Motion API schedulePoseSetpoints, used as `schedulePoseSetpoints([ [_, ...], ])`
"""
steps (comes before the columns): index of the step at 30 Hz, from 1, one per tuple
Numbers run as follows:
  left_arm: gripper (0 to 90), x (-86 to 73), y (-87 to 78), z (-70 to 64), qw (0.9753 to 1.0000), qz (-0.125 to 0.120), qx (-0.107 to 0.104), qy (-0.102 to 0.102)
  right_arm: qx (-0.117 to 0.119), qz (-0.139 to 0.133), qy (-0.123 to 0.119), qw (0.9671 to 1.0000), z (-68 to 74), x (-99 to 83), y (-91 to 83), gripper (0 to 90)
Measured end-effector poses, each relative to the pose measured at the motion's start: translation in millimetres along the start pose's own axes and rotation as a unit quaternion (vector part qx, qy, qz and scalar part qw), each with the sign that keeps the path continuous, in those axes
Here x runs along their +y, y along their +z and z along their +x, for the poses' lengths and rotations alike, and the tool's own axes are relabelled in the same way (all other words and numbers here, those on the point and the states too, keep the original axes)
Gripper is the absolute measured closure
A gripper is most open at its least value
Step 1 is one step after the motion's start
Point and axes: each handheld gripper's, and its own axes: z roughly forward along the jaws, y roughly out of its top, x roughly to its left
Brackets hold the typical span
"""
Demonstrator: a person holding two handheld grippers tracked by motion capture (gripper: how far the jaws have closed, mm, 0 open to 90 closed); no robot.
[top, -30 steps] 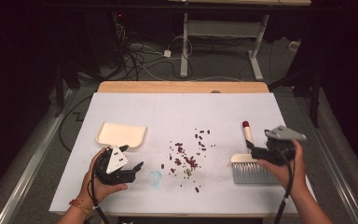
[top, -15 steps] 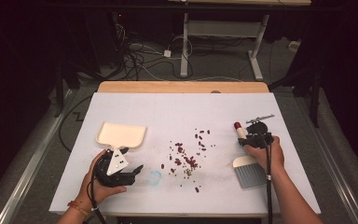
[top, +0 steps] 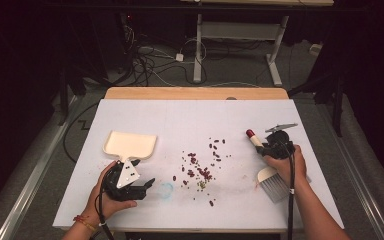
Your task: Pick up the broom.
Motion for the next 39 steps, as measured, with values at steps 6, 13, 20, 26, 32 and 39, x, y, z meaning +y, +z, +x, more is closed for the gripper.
schedulePoseSetpoints([
  [6, 23.1, 0.7, -1.4, -0.7, 1.0, -0.002, -0.001, -0.002, 0.008, -0.068, 0.002, 0.9977, -2.1, -2.1, -30.7, 70.2],
  [13, 23.4, 6.4, -3.7, -0.6, 0.9997, -0.017, -0.008, -0.013, 0.011, -0.154, -0.003, 0.9879, -2.0, -7.3, -71.8, 70.2],
  [20, 23.7, 35.6, -6.2, -9.4, 0.997, -0.055, -0.052, -0.018, 0.019, -0.235, -0.009, 0.9718, 11.6, -4.2, -109.8, 70.2],
  [26, 24.0, 76.9, 4.4, -33.2, 0.9922, -0.074, -0.096, 0.03, 0.025, -0.263, -0.028, 0.9639, 25.5, -1.7, -113.4, 70.2],
  [32, 24.0, 112.7, 33.5, -51.5, 0.9863, -0.08, -0.134, 0.055, 0.025, -0.281, -0.033, 0.9588, 29.0, -2.1, -111.7, 70.2],
  [39, 24.7, 156.7, 81.4, -73.9, 0.9836, -0.07, -0.155, 0.06, 0.023, -0.297, -0.035, 0.954, 34.8, -3.0, -116.1, 70.2],
])
